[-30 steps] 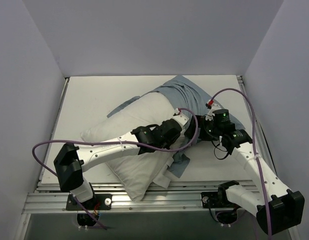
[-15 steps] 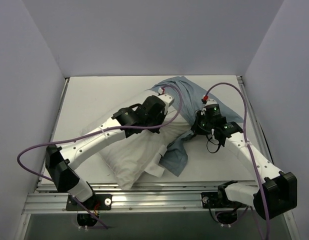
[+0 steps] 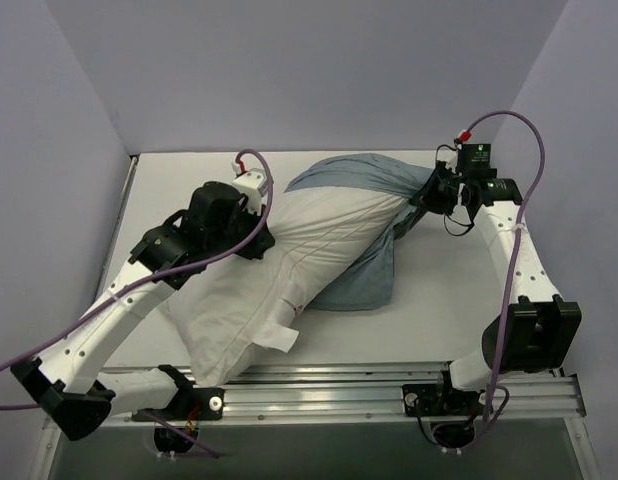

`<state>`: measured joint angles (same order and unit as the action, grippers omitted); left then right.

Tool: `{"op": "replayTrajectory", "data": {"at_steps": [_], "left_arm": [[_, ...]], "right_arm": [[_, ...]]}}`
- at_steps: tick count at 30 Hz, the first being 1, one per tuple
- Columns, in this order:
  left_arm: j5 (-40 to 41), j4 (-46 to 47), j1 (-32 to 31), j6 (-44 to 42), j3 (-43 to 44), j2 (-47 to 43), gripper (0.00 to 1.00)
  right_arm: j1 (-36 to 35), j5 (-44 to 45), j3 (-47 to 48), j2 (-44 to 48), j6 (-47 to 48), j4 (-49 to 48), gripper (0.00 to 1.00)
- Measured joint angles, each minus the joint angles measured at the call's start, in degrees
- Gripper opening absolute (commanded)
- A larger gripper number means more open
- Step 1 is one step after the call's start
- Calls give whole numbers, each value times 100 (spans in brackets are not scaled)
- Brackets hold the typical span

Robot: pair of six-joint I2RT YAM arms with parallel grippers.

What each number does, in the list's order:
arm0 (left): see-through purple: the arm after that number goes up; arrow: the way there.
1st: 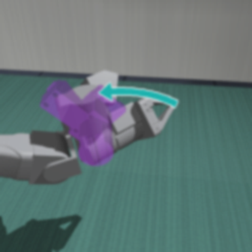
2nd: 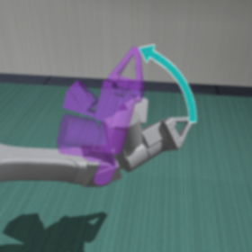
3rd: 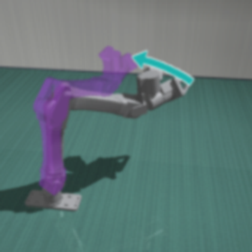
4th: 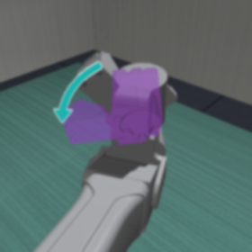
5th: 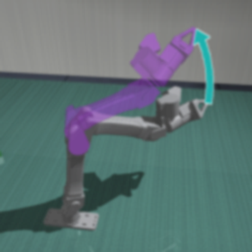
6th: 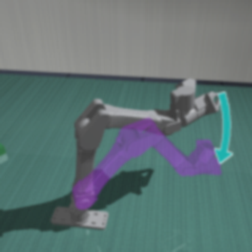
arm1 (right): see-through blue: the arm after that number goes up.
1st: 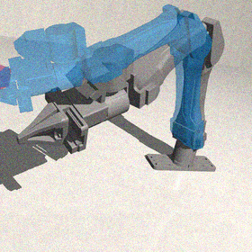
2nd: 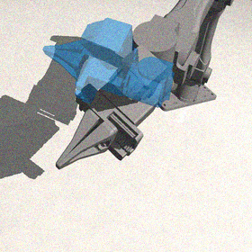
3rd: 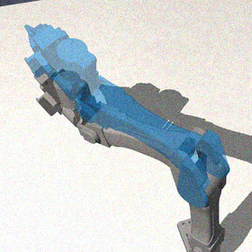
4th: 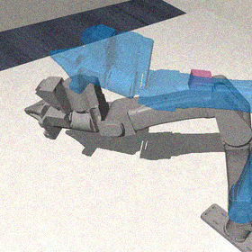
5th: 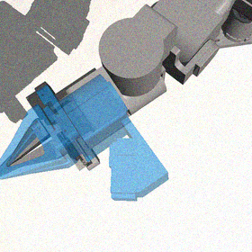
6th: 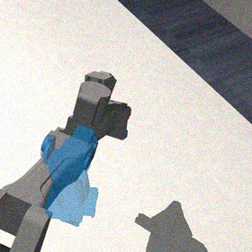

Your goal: Remove the pillowcase from the pillow

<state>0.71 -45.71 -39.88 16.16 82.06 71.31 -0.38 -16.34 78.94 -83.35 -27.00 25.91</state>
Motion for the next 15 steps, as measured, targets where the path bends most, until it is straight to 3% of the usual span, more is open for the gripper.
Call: {"op": "replayTrajectory", "data": {"at_steps": [4, 9, 15], "left_arm": [[-216, 59, 153, 184, -468, -533, 2], [-907, 455, 221, 540, -1274, -1016, 2], [-1453, 632, 221, 778, -2004, -1615, 2]], "right_arm": [[96, -446, 479, -365, -7, 339, 0], [271, -531, 271, -391, -7, 542, 0], [1191, -780, -229, -409, -109, 839, 0]]}}
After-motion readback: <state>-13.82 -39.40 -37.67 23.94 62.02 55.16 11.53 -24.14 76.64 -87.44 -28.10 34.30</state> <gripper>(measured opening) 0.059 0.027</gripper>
